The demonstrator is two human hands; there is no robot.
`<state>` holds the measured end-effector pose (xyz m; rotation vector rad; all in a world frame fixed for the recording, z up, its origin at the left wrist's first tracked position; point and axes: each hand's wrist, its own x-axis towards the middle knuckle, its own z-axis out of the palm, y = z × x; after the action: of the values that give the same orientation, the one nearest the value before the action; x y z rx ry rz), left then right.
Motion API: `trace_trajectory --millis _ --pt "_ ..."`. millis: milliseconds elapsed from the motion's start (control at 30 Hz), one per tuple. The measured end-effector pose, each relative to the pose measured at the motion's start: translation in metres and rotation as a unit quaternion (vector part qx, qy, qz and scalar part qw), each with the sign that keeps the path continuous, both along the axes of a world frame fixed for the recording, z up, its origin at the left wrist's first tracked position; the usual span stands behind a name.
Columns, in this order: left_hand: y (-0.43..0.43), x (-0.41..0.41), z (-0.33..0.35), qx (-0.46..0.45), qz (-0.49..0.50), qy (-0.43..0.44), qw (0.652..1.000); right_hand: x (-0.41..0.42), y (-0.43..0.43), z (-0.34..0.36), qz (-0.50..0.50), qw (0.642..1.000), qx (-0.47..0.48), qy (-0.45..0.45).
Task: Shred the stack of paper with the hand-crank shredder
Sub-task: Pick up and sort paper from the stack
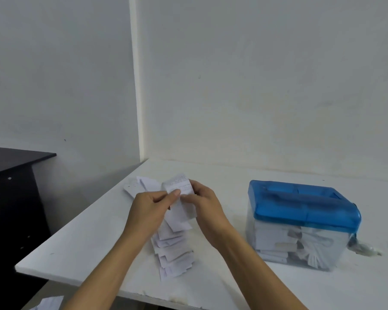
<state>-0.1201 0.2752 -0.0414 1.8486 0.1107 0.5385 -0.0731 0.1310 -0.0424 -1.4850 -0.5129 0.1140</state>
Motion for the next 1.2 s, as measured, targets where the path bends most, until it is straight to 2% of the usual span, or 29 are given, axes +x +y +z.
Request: trace_trajectory --millis 200,433,633,1000,1200 --pt "-0.028 -0.005 0.042 -0.004 -0.066 -0.069 0.995 -0.023 -0.02 0.05 -0.051 0.998 0.019 -0.015" --pt "-0.075 0.003 0.085 0.052 -0.123 -0.124 0.983 -0.028 -0.096 0.104 -0.099 0.982 -0.091 -0.131" --pt "-0.142 0.028 0.111 0.098 -0.182 -0.15 0.967 -0.024 -0.165 0.125 -0.193 0.964 -0.101 -0.153" --pt "-0.224 0.064 0.096 0.075 -0.242 -0.124 0.959 -0.018 -0.247 0.105 -0.291 0.91 -0.254 -0.146" --pt "-0.228 0.067 0.086 0.117 -0.271 -0.084 0.952 -0.017 -0.261 0.084 -0.289 0.915 -0.257 -0.112"
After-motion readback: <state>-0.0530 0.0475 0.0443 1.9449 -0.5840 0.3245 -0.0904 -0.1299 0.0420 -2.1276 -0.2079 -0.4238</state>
